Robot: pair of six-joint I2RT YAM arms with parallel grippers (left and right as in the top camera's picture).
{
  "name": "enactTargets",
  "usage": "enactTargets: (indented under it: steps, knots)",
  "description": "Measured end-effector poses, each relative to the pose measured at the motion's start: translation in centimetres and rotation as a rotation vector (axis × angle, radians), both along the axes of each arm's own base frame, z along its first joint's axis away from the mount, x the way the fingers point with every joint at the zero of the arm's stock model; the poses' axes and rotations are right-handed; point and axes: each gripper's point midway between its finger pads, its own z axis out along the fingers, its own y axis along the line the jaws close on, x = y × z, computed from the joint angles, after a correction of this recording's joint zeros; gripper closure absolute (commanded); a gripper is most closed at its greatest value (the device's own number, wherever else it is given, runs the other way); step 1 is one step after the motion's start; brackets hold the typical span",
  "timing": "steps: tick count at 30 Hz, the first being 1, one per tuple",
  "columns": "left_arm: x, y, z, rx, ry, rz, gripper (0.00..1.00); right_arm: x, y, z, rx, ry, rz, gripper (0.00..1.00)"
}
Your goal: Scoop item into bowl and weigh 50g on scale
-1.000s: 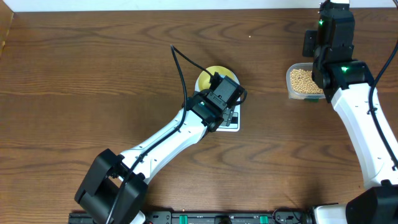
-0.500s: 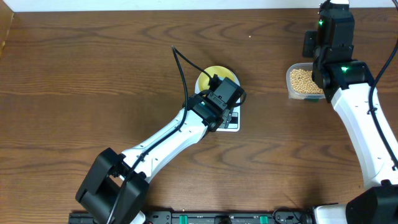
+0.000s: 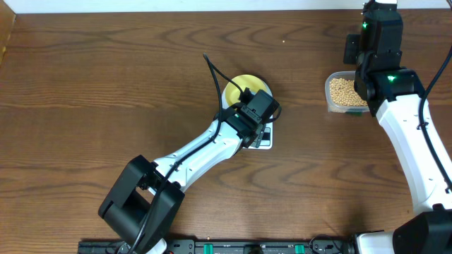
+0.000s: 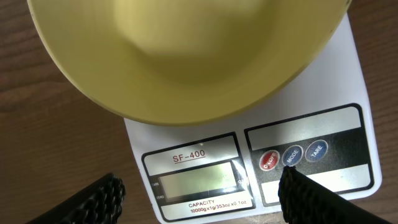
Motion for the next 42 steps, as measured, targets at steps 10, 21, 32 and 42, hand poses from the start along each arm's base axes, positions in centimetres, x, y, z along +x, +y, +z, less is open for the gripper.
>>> enactTargets:
  steps: [10, 21, 32, 42]
  knots:
    - [-0.5, -0.2, -1.9, 0.009, 0.053, -0.009, 0.19, 0.0, -0.1, 0.1, 0.001, -0.003, -0.003, 0.99]
    - [-0.4, -0.5, -2.1, 0.000, 0.053, -0.012, 0.19, 0.0, -0.1, 0.1, 0.000, -0.003, -0.003, 0.99]
    - [-0.4, -0.4, -2.4, 0.006, 0.060, -0.011, 0.19, 0.0, -0.1, 0.0, 0.000, 0.001, -0.003, 0.99]
    - [-0.5, -0.4, -2.8, 0.004, 0.058, -0.012, 0.19, 0.0, -0.1, -0.1, 0.000, 0.003, -0.003, 0.99]
